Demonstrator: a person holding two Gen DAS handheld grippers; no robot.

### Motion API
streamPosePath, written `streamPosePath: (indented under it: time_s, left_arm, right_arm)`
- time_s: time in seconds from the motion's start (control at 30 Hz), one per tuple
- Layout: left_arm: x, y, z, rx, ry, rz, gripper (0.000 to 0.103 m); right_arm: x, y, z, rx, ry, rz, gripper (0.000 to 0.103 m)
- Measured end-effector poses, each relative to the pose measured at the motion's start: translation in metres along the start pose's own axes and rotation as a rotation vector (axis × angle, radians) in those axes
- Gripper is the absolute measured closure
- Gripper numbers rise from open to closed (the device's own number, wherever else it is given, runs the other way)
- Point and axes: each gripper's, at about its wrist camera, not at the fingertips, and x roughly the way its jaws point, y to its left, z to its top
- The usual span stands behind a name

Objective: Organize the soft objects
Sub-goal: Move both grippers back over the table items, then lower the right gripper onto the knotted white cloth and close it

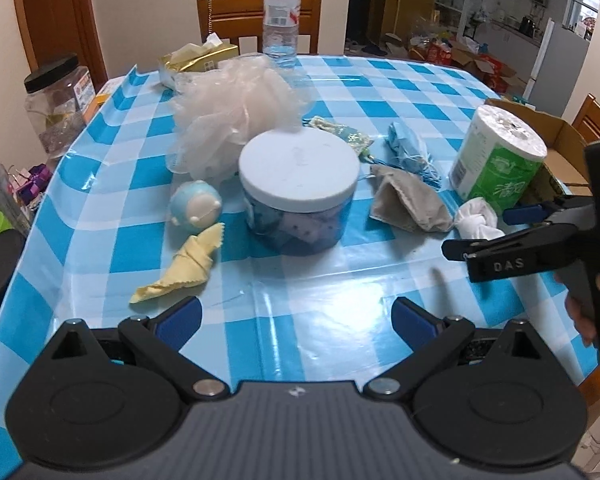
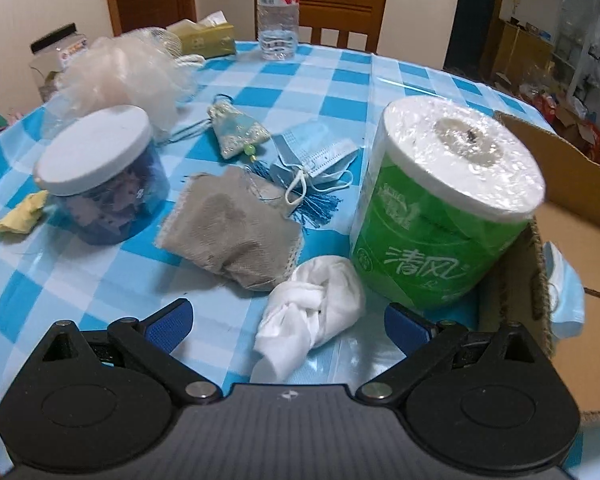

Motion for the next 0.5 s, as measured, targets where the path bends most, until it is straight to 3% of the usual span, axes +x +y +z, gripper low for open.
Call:
streamPosePath:
  time_s: [0.17, 0.5]
  left_arm:
    - [0.001, 0.009, -0.001, -0.005, 0.008, 0.004, 0.002]
    - [0.012, 0.028, 0.000, -0.015, 0.029, 0.010, 0.002]
  right_arm:
    - [0.019, -0.001, 0.004, 0.008, 0.019, -0.008, 0.000]
    - [0.020, 0.022, 0.006, -0.004, 0.093, 0.121, 0.000]
